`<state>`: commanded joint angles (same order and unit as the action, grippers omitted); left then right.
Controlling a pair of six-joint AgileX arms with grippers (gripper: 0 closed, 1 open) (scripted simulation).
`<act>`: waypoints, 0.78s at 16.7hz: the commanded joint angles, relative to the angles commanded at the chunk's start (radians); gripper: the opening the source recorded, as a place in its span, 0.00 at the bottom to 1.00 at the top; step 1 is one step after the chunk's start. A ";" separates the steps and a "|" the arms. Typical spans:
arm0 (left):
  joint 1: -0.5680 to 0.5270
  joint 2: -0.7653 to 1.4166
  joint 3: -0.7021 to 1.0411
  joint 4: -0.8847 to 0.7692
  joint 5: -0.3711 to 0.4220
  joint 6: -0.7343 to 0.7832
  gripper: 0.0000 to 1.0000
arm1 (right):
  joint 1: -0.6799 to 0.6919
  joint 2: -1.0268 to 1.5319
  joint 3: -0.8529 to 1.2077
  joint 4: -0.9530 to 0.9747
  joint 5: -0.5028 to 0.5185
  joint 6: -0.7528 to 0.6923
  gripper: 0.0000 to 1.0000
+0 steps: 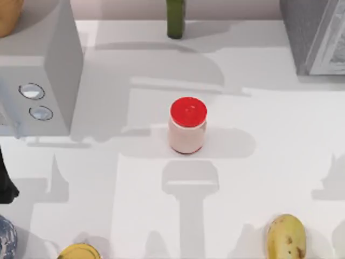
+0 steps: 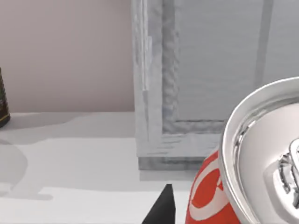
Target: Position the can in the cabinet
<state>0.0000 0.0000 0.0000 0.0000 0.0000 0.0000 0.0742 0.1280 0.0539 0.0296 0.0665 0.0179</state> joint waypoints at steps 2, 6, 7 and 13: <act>0.000 0.000 0.000 0.000 0.000 0.000 1.00 | -0.046 -0.083 -0.035 -0.020 -0.042 -0.013 0.00; 0.000 0.000 0.000 0.000 0.000 0.000 1.00 | -0.074 -0.128 -0.054 -0.030 -0.066 -0.018 0.00; 0.000 0.000 0.000 0.000 0.000 0.000 1.00 | -0.074 -0.128 -0.054 -0.030 -0.066 -0.018 0.00; 0.000 0.000 0.000 0.000 0.000 0.000 1.00 | -0.063 -0.071 0.010 -0.046 -0.057 -0.013 0.00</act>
<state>0.0000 0.0000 0.0000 0.0000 0.0000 0.0000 0.0115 0.0569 0.0637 -0.0163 0.0096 0.0045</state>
